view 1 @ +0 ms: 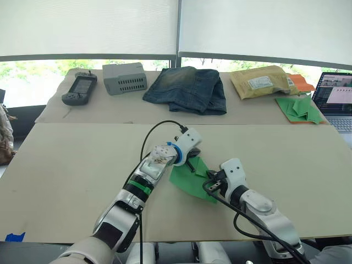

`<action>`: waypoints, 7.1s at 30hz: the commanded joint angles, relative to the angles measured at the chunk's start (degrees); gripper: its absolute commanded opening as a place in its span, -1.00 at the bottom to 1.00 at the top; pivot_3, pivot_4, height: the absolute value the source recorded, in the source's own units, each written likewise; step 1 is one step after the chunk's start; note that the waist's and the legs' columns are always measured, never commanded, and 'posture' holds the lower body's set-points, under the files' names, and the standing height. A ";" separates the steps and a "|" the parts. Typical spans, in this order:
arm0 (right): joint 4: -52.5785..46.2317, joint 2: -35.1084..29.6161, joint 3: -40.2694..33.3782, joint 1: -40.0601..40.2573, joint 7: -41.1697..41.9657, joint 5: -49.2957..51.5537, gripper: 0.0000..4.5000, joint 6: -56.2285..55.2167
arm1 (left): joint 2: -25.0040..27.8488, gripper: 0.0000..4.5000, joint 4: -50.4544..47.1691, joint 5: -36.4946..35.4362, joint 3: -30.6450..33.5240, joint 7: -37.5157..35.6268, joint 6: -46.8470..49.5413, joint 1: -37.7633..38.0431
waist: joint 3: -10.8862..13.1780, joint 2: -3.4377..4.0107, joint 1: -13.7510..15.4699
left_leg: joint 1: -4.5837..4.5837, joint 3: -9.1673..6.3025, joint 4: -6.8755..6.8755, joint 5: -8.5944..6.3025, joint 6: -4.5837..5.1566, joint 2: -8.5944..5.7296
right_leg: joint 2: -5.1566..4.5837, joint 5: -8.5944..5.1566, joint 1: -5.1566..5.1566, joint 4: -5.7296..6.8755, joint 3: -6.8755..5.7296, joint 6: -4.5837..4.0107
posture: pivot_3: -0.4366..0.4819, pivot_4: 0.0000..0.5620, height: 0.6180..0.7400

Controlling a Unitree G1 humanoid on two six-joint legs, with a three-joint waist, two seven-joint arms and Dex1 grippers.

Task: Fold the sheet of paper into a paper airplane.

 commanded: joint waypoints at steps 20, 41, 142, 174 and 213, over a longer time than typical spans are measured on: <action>7.68 0.02 4.82 -4.99 2.59 -2.14 -1.00 -0.17 | 7.99 0.08 -22.21 -23.12 18.06 -4.61 33.18 6.22 | 0.05 0.00 -1.43 | 0.02 -0.15 -0.10 0.00 -0.01 0.17 | 0.09 0.03 -0.10 0.01 0.06 -0.05 | -0.05 -0.47 0.81; 8.28 0.21 6.49 -5.66 3.97 -2.92 -1.00 0.58 | 11.00 0.08 -30.25 -29.34 18.02 -7.61 31.16 10.32 | 0.05 0.01 -1.43 | 0.02 -0.15 -0.11 0.00 -0.01 0.25 | 0.10 0.04 -0.13 0.01 0.09 -0.13 | -0.05 -0.47 0.81; 19.06 0.40 9.12 -16.92 10.60 -4.43 -1.00 -0.21 | 15.77 -0.99 -25.90 -14.24 2.76 -12.18 11.90 11.97 | 0.13 0.13 -1.27 | 0.03 0.00 -0.16 -0.01 -0.02 0.38 | 0.17 0.07 -0.13 -0.03 0.10 -0.25 | -0.05 -0.47 0.81; 20.32 2.02 3.60 -19.15 1.98 -7.60 -1.00 2.76 | 15.89 -0.99 -27.52 -13.36 1.09 -10.12 15.49 17.19 | 0.11 0.13 -0.73 | 0.07 -0.06 -0.13 -0.01 -0.01 0.34 | 0.10 0.07 -0.07 -0.02 0.10 -0.25 | -0.05 -0.47 0.81; 15.95 1.99 8.10 -12.71 9.01 -6.73 -1.00 -7.21 | 4.76 -0.99 -22.21 -16.20 7.63 -0.85 20.25 11.29 | 0.14 0.16 -0.44 | -0.01 0.04 -0.13 -0.01 -0.01 0.18 | 0.14 0.10 -0.13 -0.11 0.08 -0.19 | -0.05 -0.47 0.81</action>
